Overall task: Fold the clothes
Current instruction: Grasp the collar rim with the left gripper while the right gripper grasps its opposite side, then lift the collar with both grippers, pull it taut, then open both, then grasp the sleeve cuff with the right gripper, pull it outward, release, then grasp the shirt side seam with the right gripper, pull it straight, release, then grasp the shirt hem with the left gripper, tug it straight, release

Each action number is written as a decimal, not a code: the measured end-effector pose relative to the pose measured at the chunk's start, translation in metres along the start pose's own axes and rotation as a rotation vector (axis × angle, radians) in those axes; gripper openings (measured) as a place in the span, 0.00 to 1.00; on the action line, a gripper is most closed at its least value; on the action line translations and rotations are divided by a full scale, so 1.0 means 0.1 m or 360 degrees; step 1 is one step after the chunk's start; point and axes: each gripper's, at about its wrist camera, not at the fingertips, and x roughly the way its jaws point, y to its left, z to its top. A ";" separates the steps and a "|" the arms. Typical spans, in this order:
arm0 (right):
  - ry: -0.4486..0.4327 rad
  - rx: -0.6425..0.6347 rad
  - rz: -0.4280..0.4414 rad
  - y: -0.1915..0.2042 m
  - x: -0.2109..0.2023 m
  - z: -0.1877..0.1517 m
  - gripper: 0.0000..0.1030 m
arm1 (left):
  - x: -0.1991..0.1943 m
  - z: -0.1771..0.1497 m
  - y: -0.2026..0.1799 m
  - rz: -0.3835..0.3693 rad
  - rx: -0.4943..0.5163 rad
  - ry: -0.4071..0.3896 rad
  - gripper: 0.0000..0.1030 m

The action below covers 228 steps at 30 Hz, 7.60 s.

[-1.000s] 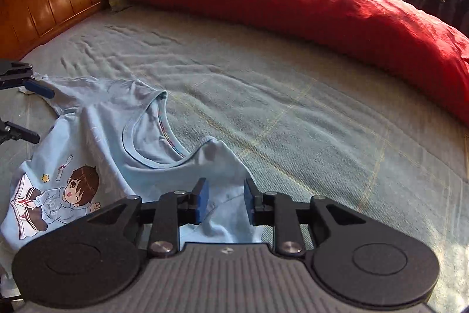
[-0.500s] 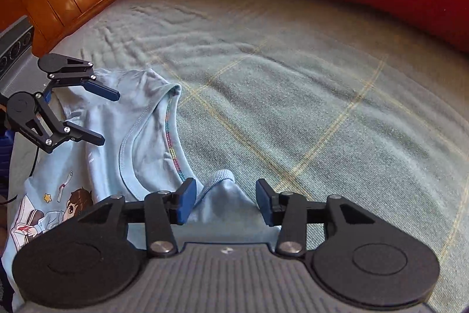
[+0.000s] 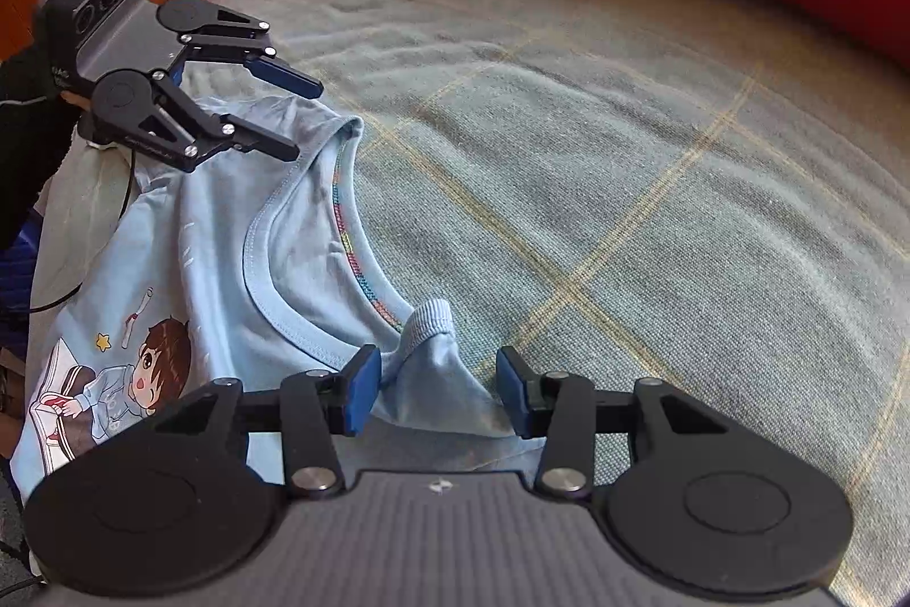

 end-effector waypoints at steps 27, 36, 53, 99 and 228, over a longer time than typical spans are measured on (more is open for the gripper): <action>-0.0134 -0.0189 -0.0201 0.27 -0.11 -0.06 0.08 | 0.05 -0.10 -0.11 0.0035 0.0081 0.0105 0.02; -0.0296 -0.0155 -0.0520 0.21 -0.10 0.32 0.06 | -0.13 0.05 0.19 0.0336 -0.0166 -0.0063 0.02; -0.0364 0.0131 -0.0628 -0.13 0.03 0.43 0.33 | 0.07 0.02 0.28 0.0542 -0.0331 -0.0022 0.26; -0.0601 0.1159 -0.0937 0.84 -2.02 -4.17 0.45 | -1.65 -1.11 -3.05 0.0174 -0.0515 -0.0094 0.66; -0.0553 0.0352 -0.0730 2.04 -0.75 -1.19 0.60 | -1.84 -1.78 0.37 0.0684 -0.1022 -0.0097 0.35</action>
